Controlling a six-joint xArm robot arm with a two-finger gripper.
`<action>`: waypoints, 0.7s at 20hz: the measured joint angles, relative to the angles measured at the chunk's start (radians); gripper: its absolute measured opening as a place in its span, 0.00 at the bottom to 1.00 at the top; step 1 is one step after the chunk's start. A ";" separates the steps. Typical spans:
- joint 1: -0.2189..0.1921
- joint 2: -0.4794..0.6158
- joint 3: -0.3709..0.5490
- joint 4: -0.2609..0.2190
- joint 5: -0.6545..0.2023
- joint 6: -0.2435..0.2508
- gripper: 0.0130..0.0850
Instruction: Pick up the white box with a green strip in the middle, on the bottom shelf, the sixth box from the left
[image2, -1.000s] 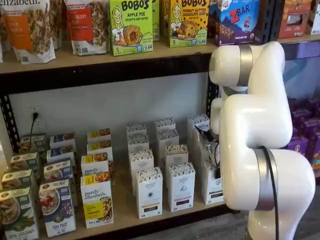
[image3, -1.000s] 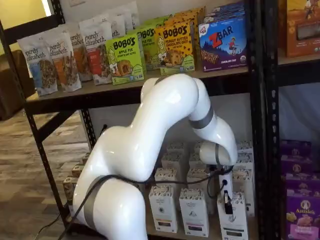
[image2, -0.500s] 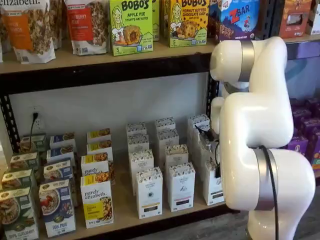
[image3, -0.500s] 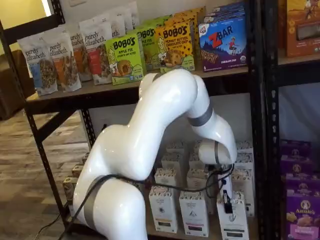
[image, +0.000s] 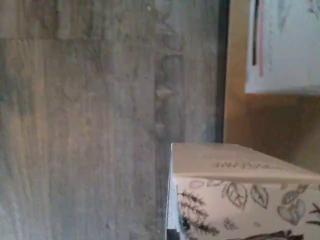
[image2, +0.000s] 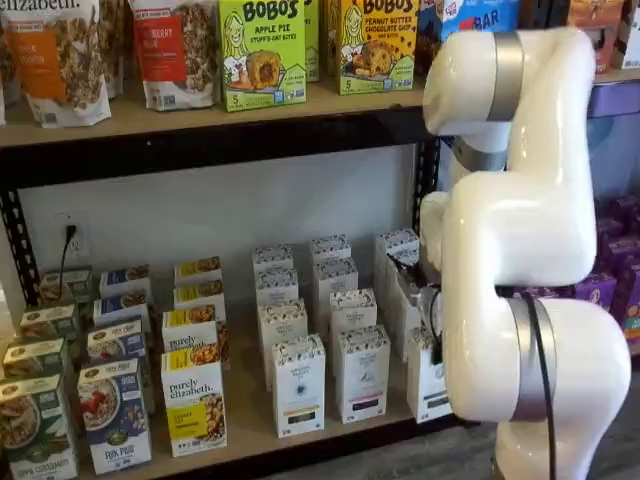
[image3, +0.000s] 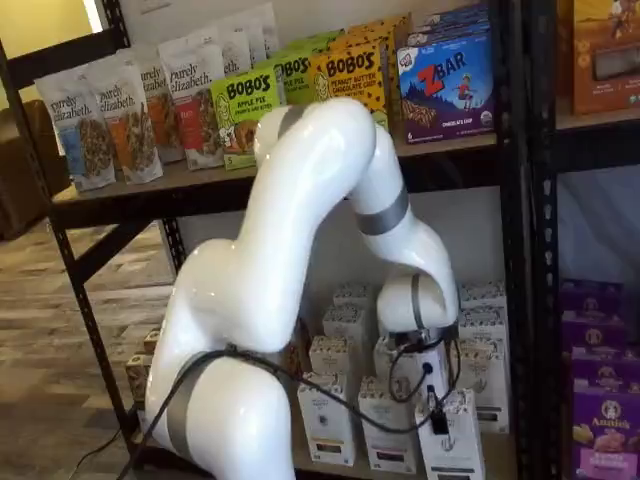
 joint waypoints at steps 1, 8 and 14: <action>0.001 -0.037 0.047 -0.001 -0.010 0.002 0.44; 0.043 -0.318 0.291 0.056 0.088 -0.011 0.44; 0.101 -0.567 0.463 0.113 0.163 -0.011 0.44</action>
